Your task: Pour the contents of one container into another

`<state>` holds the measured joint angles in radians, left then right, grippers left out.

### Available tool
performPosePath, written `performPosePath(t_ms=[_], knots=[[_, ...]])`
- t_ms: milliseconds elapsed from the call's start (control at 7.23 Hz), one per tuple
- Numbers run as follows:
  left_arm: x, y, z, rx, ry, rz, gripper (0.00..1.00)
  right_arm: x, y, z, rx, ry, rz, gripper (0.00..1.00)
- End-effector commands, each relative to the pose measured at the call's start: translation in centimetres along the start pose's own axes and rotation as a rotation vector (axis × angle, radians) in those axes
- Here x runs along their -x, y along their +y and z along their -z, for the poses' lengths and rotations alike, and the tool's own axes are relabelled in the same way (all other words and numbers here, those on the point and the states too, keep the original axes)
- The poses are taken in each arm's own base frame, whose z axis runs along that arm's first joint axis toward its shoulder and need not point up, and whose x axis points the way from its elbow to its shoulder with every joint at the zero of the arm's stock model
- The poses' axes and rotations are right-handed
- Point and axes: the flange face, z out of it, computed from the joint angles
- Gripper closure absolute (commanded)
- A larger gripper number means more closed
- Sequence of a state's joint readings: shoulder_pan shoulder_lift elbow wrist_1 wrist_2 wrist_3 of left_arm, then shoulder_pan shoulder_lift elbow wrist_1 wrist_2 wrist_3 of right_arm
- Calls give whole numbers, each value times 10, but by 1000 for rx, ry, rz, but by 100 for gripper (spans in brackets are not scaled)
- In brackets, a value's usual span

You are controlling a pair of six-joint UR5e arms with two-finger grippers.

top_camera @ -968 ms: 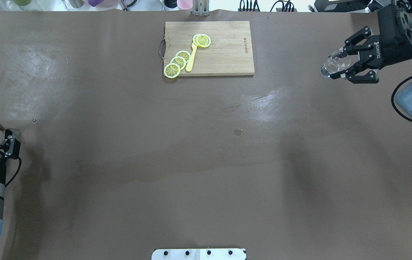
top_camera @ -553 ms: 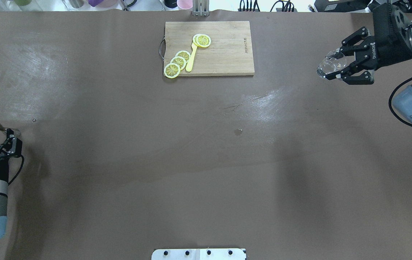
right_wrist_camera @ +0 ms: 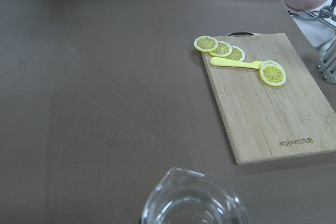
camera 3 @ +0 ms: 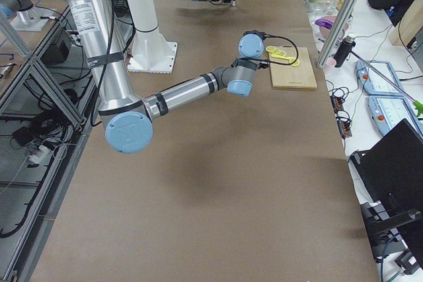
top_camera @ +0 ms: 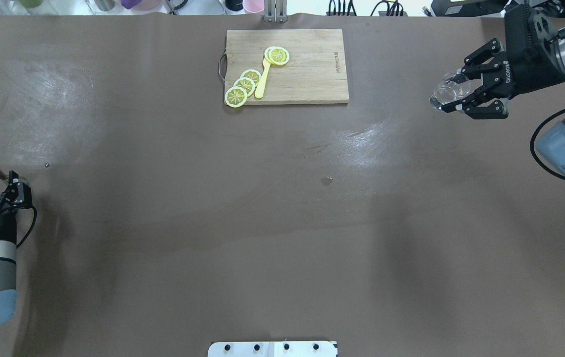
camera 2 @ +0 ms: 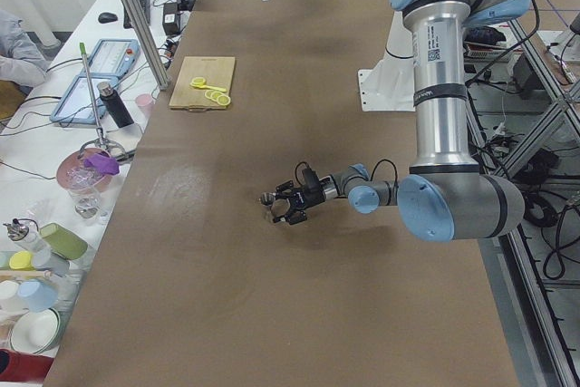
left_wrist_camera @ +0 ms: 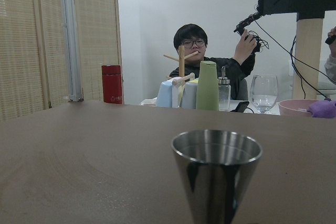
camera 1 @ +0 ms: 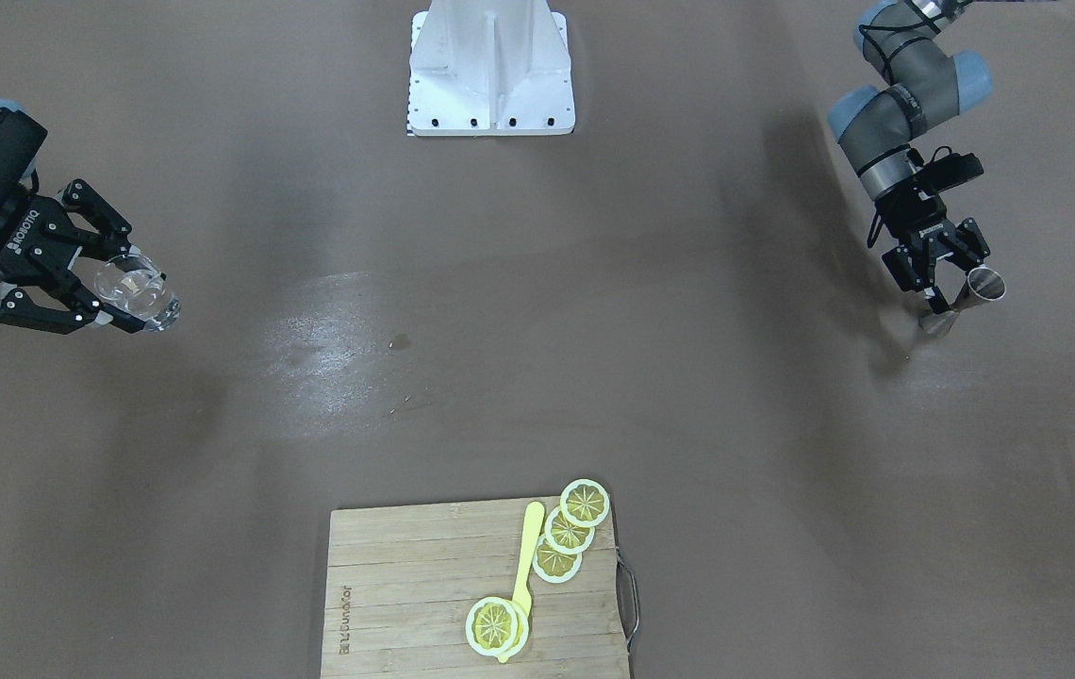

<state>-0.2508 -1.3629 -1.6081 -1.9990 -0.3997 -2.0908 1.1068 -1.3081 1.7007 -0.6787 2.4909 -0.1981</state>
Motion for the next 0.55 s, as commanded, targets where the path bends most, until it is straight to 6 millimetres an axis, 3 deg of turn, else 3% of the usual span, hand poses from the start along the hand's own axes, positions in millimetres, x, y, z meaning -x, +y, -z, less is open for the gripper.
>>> performPosePath(t_ms=[0, 415], knots=[[-3, -1, -1, -1, -1, 7, 30, 0, -4, -4, 4, -6, -3, 100], [-2, 3, -3, 14, -17, -1, 32, -1, -6, -5, 5, -6, -5, 100]])
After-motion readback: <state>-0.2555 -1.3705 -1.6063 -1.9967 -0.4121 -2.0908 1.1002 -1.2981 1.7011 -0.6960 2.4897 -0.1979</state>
